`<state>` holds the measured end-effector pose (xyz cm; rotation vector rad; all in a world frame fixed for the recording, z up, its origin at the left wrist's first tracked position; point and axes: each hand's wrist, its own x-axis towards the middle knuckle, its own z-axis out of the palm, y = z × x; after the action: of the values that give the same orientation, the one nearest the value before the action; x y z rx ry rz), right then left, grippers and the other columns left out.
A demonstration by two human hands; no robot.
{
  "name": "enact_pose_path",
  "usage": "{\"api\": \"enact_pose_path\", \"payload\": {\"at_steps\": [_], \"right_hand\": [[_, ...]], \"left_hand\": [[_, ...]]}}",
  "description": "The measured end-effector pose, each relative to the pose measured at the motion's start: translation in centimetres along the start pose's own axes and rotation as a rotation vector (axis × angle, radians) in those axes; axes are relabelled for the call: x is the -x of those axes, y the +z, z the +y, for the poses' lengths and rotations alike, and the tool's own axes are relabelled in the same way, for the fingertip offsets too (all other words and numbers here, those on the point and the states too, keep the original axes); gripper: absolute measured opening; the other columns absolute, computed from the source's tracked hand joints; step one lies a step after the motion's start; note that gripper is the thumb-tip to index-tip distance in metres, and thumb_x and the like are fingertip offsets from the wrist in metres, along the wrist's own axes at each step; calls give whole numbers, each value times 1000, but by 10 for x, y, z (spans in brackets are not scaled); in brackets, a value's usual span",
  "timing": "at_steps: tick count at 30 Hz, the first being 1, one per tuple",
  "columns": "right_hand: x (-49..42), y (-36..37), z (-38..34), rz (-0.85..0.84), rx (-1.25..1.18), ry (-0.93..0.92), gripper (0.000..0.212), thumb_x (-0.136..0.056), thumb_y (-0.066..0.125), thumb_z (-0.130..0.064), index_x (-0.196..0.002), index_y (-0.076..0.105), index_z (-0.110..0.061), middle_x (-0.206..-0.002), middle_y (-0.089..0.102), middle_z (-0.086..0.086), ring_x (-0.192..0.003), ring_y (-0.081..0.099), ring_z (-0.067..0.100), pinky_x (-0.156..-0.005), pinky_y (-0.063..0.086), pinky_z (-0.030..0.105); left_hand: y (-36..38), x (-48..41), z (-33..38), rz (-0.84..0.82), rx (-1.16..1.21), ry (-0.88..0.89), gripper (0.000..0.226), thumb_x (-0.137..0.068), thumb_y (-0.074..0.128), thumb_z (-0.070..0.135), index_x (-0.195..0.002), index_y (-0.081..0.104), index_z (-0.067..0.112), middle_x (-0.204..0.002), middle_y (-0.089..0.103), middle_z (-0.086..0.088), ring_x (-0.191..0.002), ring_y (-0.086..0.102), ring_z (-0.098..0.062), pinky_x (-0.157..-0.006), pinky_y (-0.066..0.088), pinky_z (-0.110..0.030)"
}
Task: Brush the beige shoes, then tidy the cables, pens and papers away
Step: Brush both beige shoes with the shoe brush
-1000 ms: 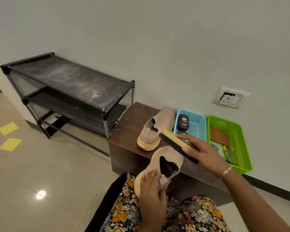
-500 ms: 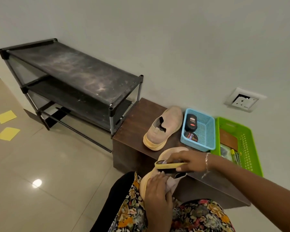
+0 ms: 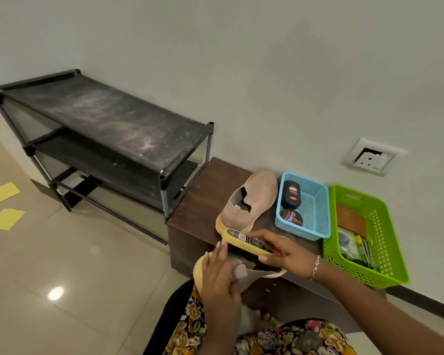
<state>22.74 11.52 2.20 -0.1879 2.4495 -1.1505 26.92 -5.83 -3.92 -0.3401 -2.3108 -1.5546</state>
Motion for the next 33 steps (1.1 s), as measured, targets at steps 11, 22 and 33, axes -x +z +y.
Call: {"api": "enact_pose_path", "payload": {"at_steps": [11,22,33], "right_hand": [[-3,33,10,90,19,-38,48,-78,54,-34,-124,43,-25,-126,49,-9,-119,45,4,-104,34,18],[-10,33,28,171,145,34,46,-86,56,-24,-129,42,-24,-126,48,-7,-116,47,8,-96,33,16],[-6,48,13,258,155,116,50,-84,51,-29,-132,40,-20,-125,46,-4,-113,46,13,-100,36,27]], "left_hand": [[-7,-23,-14,29,63,30,29,-73,39,14,-94,53,27,-136,44,-6,-135,32,-7,-117,17,-28],[-9,-35,-27,-28,199,-143,47,-65,53,-2,-98,53,32,-129,54,5,-128,32,15,-115,15,-14],[-7,-34,-29,-14,206,-161,57,-69,49,6,-124,59,16,-109,69,14,-118,54,-13,-118,19,-26]]}}
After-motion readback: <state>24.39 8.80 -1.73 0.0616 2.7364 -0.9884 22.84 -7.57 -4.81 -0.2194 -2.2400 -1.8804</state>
